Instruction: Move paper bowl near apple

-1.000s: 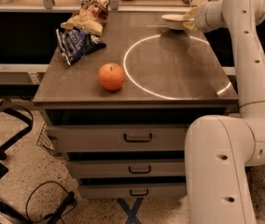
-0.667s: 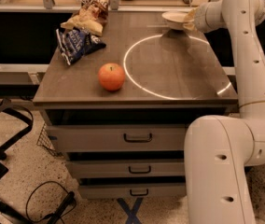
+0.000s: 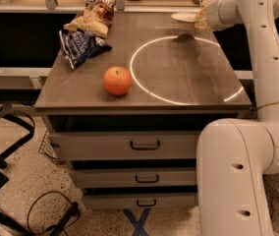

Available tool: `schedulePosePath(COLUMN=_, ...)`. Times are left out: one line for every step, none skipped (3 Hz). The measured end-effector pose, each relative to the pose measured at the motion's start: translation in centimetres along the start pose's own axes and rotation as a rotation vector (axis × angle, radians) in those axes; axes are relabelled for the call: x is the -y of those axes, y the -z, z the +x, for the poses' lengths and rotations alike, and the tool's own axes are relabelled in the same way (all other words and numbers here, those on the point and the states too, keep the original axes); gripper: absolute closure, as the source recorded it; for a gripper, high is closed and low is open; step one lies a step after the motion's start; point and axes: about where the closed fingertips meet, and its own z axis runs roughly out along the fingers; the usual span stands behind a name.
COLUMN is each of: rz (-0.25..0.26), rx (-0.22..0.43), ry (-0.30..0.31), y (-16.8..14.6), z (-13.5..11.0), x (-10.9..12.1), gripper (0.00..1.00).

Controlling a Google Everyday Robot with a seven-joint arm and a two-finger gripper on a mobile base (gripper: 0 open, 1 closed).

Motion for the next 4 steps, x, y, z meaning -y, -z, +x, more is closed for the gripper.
schedulePosePath(rz=-0.015, rx=-0.03, ry=0.021, y=5.0, z=-1.6, x=2.4, gripper=1.0)
schedulePosePath(rz=0.127, rx=-0.096, ry=0.0, y=13.1, z=-1.7, x=7.5, gripper=1.0)
schedulePosePath(rz=0.333, rx=-0.159, ry=-0.052, y=24.8, z=-1.8, x=12.1, gripper=1.0)
schedulePosePath(rz=0.517, rx=-0.117, ry=-0.04, y=36.7, z=-9.1, x=14.0, gripper=1.0)
